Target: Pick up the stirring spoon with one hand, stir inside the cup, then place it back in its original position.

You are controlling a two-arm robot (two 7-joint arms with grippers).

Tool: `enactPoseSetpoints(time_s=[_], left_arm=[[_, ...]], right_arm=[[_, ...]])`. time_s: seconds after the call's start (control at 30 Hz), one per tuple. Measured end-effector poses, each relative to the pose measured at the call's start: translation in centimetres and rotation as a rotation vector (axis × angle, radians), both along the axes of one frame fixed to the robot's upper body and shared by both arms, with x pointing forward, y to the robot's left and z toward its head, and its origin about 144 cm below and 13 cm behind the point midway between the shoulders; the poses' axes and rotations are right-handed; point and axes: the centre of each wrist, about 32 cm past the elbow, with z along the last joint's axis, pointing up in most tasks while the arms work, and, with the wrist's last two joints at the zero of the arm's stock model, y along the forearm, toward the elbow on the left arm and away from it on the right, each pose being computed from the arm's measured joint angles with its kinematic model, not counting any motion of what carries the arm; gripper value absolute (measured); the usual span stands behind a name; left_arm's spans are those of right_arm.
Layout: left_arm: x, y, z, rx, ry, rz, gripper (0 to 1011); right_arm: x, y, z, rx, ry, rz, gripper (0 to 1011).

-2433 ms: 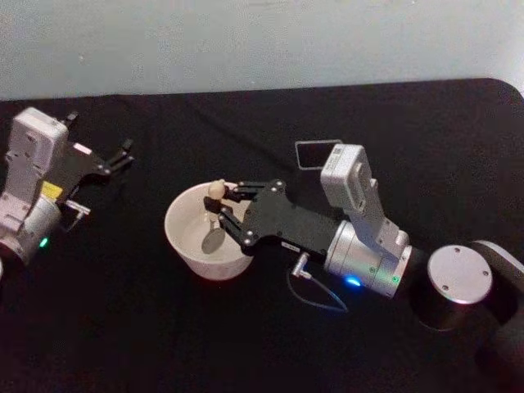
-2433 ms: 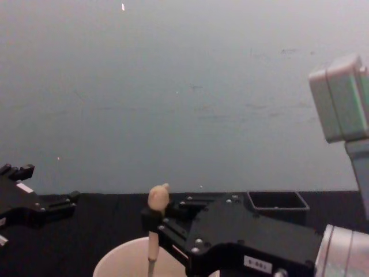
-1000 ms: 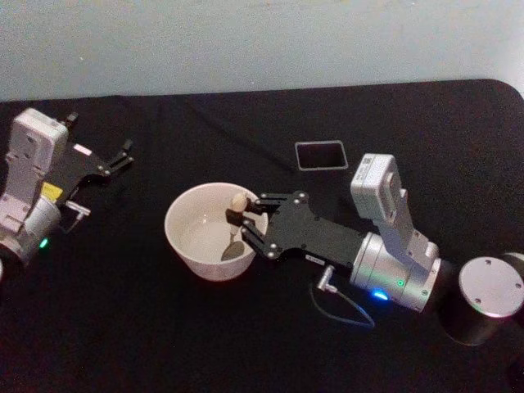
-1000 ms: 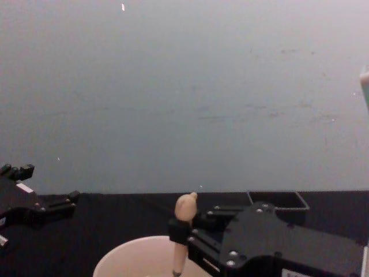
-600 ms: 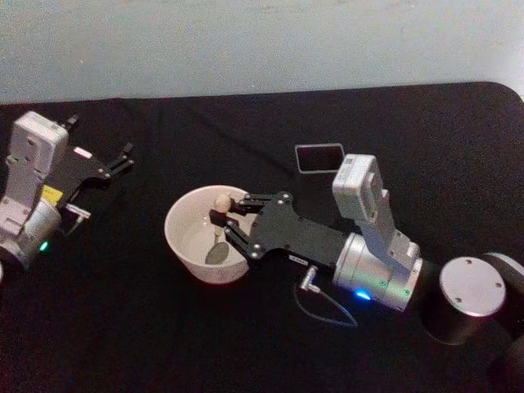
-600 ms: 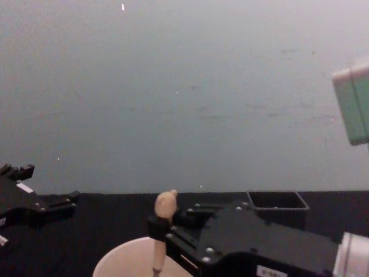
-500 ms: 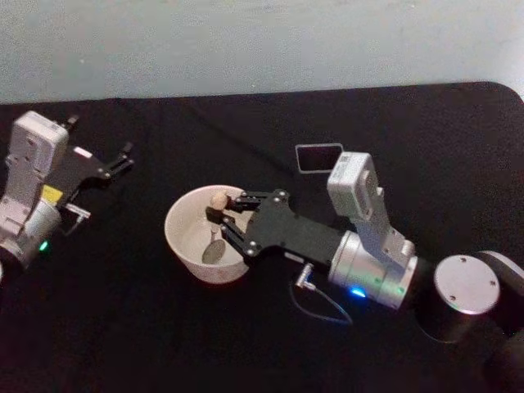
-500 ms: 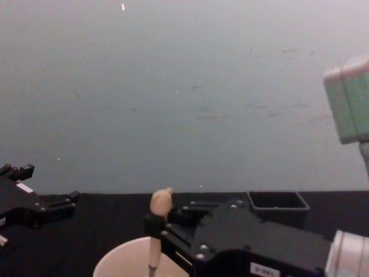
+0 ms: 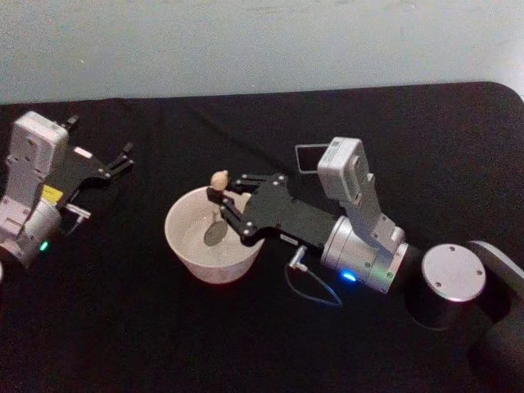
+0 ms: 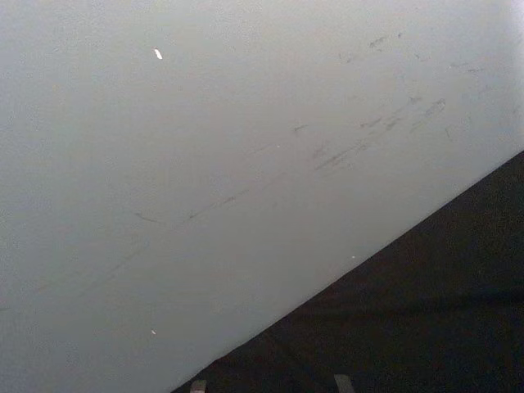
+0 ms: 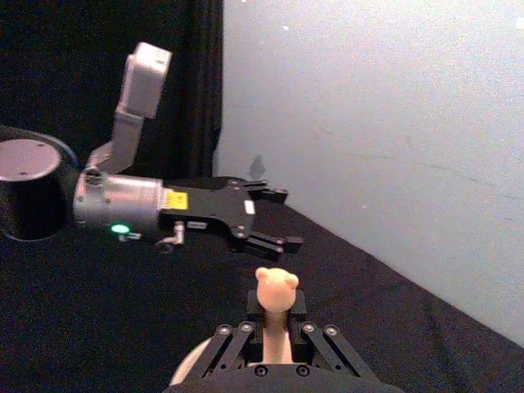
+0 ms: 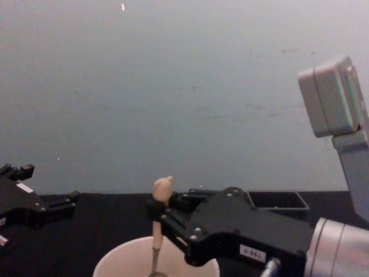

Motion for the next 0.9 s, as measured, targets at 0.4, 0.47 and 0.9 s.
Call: enactPoseSetpoints(time_s=[0.4,0.47,0.9], left_arm=[[0.0,0.0,0.0,0.000,0.000,0.000,1001],[0.0,0.0,0.0,0.000,0.000,0.000,1001],[0.0,0.0,0.0,0.000,0.000,0.000,1001]], right_arm=[[0.4,-1.1,0.2,-0.006,-0.008,-0.049,172],[0.3,-1.4,0.3,-0.007,-0.008,-0.052,172],[-1.1,-2.4,0.6,-0.002,0.010,-0.031,172]])
